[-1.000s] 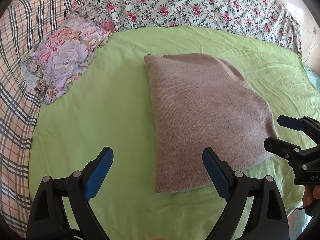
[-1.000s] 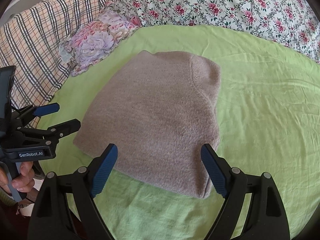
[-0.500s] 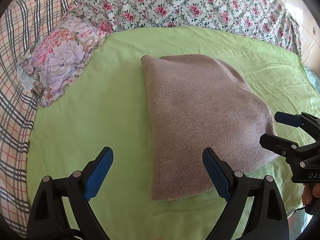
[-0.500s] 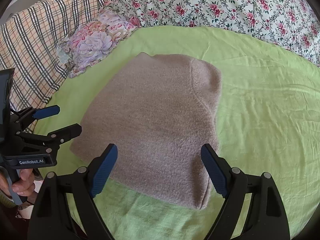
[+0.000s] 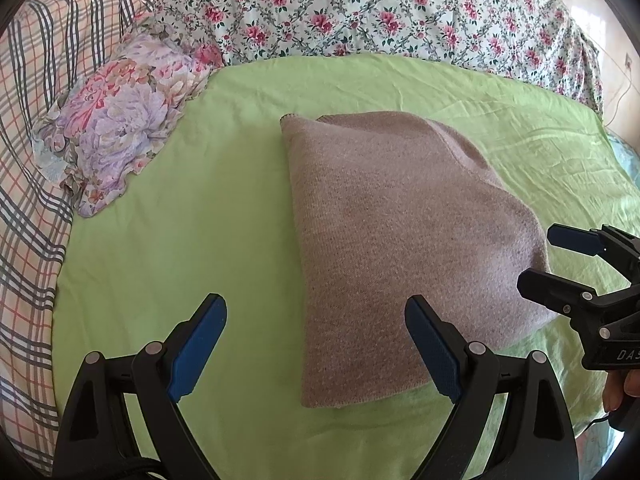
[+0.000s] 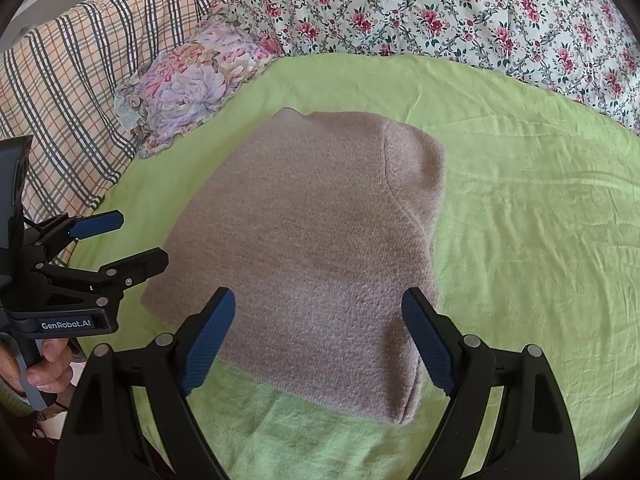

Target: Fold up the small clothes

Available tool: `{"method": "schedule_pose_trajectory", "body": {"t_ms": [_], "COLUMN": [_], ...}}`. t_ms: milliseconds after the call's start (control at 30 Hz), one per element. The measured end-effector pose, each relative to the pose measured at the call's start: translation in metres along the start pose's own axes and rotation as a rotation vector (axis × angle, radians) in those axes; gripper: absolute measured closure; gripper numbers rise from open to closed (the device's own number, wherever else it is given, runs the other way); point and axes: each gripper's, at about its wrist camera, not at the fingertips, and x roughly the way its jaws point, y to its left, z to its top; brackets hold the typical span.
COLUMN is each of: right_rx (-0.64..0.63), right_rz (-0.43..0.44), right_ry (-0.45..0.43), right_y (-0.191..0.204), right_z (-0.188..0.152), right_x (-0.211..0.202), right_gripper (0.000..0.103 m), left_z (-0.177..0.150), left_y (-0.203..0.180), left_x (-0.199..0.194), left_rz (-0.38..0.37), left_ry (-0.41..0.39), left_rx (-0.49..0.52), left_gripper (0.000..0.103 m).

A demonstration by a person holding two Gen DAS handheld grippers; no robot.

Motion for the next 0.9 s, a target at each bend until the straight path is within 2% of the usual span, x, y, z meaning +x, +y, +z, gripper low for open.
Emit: {"method": "schedule_pose_trajectory", "body": {"t_ms": [900], "right_rx": [0.002], "right_rz": [0.001], "right_ry": [-0.011], "right_y": [0.0035], "right_z": [0.0049], "right_x": [-0.0007], "right_gripper": [0.017], "left_z": [0.0057], "left_y": [-0.0021], "left_x": [-0.0012], "left_rz": [-0.005], "left_ry": [-0.014], "left_rx": [0.005], "left_gripper": [0.012]}}
